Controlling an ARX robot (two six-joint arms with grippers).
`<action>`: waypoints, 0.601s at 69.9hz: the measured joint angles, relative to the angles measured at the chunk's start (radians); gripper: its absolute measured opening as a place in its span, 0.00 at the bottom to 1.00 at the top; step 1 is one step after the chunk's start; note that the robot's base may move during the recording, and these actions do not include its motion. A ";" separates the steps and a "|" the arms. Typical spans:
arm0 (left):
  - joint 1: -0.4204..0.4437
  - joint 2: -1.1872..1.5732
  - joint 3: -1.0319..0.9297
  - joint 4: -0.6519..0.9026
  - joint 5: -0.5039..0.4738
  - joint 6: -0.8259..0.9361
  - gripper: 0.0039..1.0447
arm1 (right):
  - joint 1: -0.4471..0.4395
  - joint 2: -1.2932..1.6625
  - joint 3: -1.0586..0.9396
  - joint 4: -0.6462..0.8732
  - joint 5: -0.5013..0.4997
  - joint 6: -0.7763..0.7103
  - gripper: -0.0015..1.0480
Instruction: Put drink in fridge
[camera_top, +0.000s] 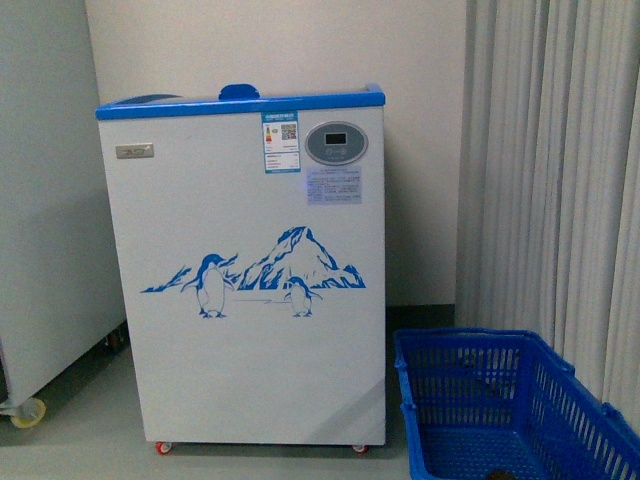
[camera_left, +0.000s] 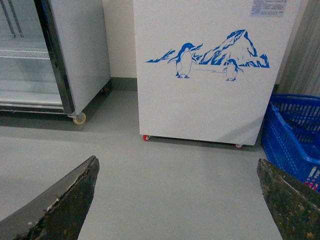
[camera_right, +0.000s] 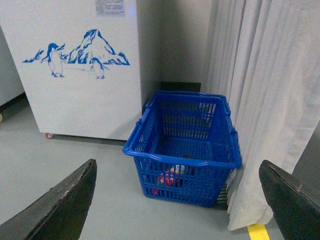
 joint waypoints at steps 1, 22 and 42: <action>0.000 0.000 0.000 0.000 0.000 0.000 0.92 | 0.000 0.000 0.000 0.000 0.000 0.000 0.93; 0.000 0.000 0.000 0.000 0.000 0.000 0.92 | 0.000 0.000 0.000 0.000 0.000 0.000 0.93; 0.000 0.000 0.000 0.000 0.000 0.000 0.92 | 0.000 0.000 0.000 0.000 0.000 0.000 0.93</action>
